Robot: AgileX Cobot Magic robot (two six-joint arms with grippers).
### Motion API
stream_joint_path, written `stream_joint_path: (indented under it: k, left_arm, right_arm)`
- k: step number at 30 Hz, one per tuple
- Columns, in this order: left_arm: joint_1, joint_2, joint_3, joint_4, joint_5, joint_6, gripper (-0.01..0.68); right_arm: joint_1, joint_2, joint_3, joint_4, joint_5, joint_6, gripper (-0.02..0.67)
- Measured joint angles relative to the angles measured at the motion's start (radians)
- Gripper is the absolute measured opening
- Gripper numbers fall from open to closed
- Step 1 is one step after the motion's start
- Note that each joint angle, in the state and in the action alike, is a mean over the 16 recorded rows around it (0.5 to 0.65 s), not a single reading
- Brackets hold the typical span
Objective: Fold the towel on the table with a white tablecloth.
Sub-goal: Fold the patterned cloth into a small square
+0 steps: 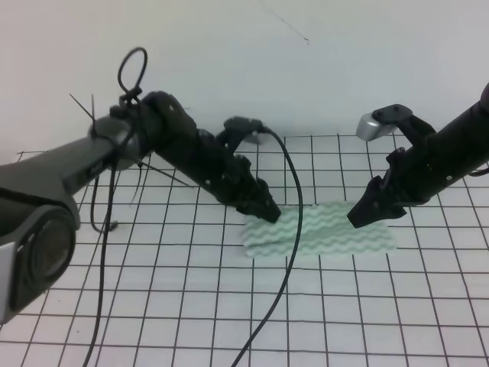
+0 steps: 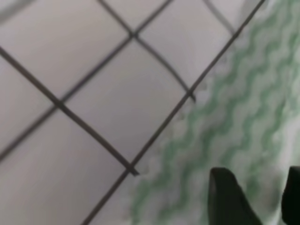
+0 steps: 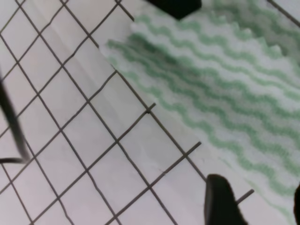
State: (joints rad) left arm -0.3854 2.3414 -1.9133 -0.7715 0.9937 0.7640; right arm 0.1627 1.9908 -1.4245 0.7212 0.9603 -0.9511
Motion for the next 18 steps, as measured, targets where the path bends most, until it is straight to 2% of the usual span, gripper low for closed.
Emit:
stream_joint_path:
  k: [9, 18]
  left_arm:
    - [0.000, 0.036, -0.016, -0.053, 0.044, 0.002, 0.224]
    - [0.000, 0.039, -0.085, -0.059, 0.103, 0.003, 0.128]
  right_arm:
    - [0.000, 0.000, 0.000, 0.000, 0.001, 0.000, 0.336]
    - [0.000, -0.001, 0.000, 0.000, 0.001, 0.000, 0.336]
